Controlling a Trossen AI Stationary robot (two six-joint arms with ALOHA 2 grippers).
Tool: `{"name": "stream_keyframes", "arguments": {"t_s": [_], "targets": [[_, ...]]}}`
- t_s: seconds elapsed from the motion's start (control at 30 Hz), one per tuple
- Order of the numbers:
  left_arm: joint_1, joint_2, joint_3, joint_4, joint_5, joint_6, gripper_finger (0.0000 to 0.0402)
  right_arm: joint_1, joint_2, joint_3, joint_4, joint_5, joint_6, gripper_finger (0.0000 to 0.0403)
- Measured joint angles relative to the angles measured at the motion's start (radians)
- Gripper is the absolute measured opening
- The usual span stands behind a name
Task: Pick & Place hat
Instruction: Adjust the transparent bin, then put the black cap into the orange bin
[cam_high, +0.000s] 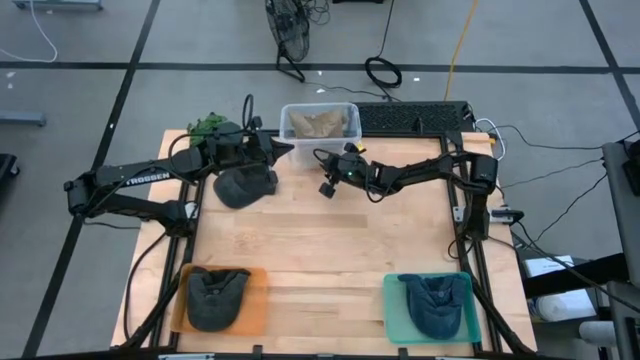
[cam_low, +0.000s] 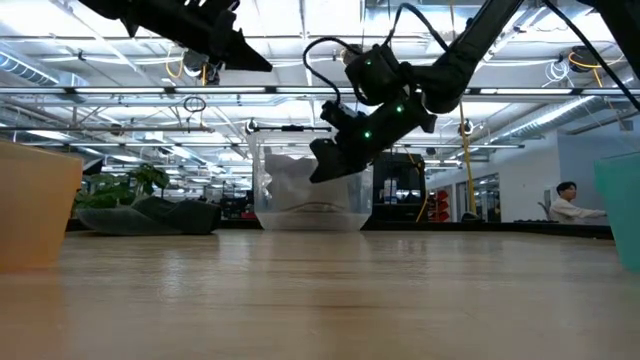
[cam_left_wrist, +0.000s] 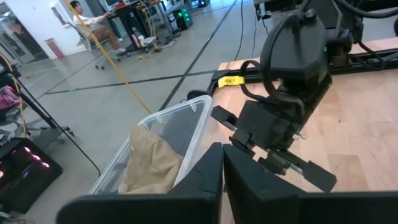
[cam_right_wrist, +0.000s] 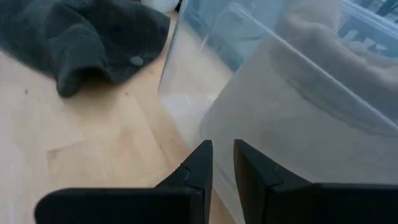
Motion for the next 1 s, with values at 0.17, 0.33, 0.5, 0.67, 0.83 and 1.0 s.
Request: {"name": "stream_keyframes", "arguments": {"t_s": [0.17,0.33,0.5,0.67,0.83,1.0], "targets": [[0.0,0.0,0.0,-0.033,-0.001,-0.003,0.0044,0.023,-0.013,0.0,-0.093,-0.098,0.001,0.0043],[-0.001,-0.004,0.0,-0.144,-0.008,0.015,0.0043,0.1,-0.102,-0.001,-0.281,-0.114,0.003,0.0043],[-0.012,-0.006,0.0,-0.207,-0.011,0.0,0.0032,0.2,-0.237,-0.038,-0.394,-0.114,0.024,0.0043],[-0.051,-0.006,0.0,-0.223,-0.034,-0.016,0.0021,0.29,-0.379,-0.211,-0.219,-0.107,-0.01,0.0043],[-0.113,-0.006,0.071,-0.418,-0.189,-0.026,0.0033,0.336,-0.467,-0.478,0.167,-0.106,-0.027,0.0043],[-0.148,0.029,0.195,-0.74,-0.21,-0.108,0.0083,0.359,-0.508,-0.661,0.455,-0.106,-0.029,0.0043]]}}
